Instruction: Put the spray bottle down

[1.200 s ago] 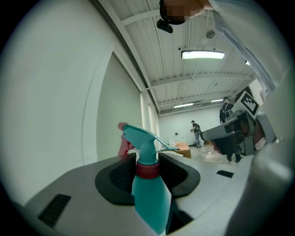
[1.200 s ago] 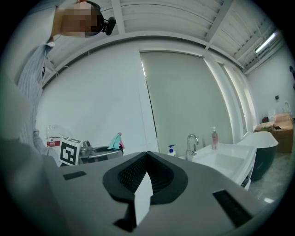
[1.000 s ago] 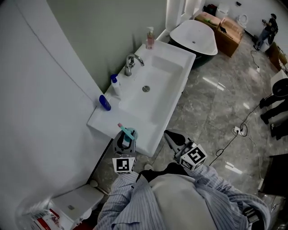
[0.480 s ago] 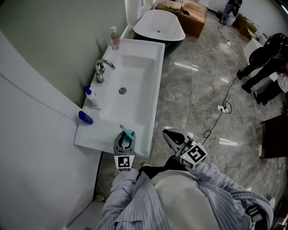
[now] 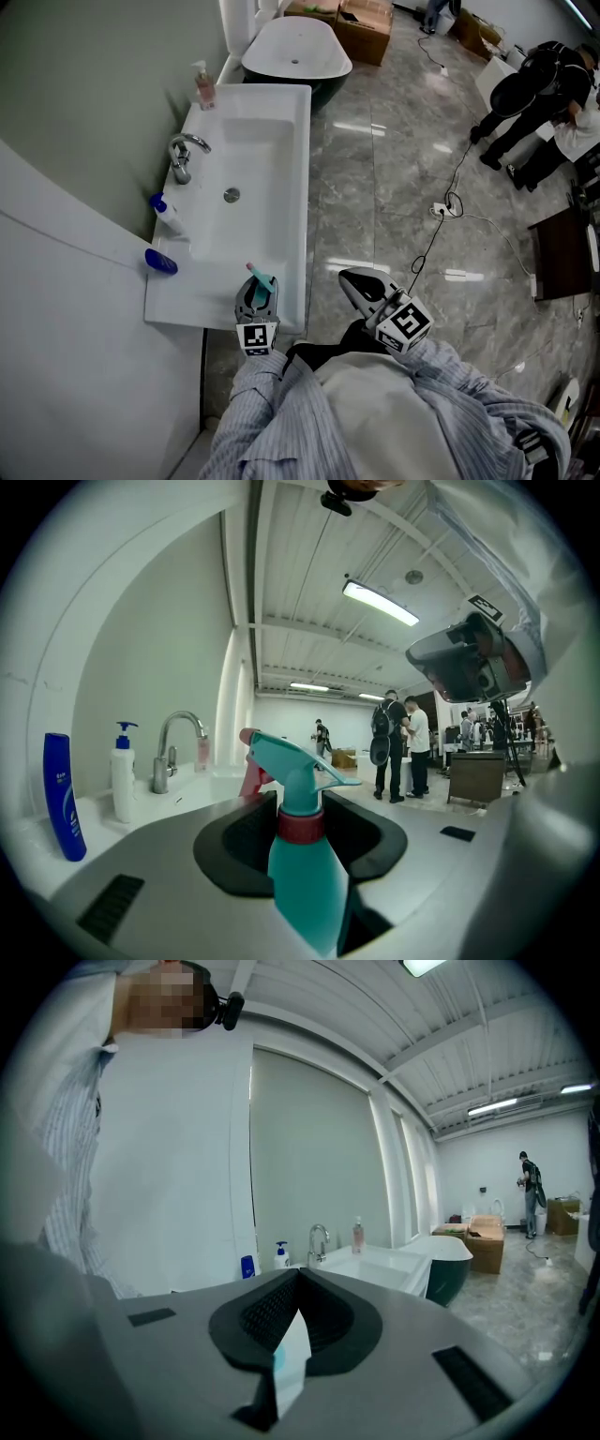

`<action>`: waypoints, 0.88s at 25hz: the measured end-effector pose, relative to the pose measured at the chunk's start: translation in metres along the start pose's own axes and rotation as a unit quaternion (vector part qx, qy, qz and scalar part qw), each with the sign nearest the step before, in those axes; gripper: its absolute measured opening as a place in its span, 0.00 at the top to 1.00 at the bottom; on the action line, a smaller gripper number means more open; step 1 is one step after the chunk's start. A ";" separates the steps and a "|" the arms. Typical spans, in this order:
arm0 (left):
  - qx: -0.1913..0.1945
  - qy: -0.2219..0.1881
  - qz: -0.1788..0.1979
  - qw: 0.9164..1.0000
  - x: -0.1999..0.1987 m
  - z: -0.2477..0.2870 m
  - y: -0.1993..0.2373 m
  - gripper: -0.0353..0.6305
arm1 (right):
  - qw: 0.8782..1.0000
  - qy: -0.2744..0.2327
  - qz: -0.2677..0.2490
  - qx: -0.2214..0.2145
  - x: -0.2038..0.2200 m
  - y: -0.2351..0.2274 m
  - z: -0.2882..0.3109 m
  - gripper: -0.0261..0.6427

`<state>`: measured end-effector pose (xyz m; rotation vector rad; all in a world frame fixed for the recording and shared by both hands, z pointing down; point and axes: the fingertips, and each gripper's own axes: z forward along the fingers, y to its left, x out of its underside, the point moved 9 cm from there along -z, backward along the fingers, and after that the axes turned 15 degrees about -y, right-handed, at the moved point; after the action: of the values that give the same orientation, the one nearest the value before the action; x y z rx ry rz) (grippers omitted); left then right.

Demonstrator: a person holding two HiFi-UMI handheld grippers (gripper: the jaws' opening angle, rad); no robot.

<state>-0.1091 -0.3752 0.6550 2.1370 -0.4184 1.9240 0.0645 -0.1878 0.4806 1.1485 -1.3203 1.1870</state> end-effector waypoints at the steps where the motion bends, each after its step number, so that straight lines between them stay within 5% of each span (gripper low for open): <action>1: 0.001 0.002 -0.001 1.000 0.003 0.000 0.000 0.73 | 1.000 0.000 -0.001 0.001 0.000 0.000 -0.001 0.94; 16: -0.016 0.000 0.018 1.000 0.011 -0.022 -0.004 0.72 | 1.000 0.002 -0.005 -0.011 -0.001 0.008 -0.011 0.94; 22: -0.020 -0.004 0.011 1.000 0.007 -0.028 -0.008 0.65 | 1.000 0.001 -0.007 -0.014 -0.004 0.010 -0.020 0.94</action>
<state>-0.1315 -0.3580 0.6650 2.1253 -0.4788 1.9023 0.0563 -0.1666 0.4771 1.1347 -1.3209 1.1550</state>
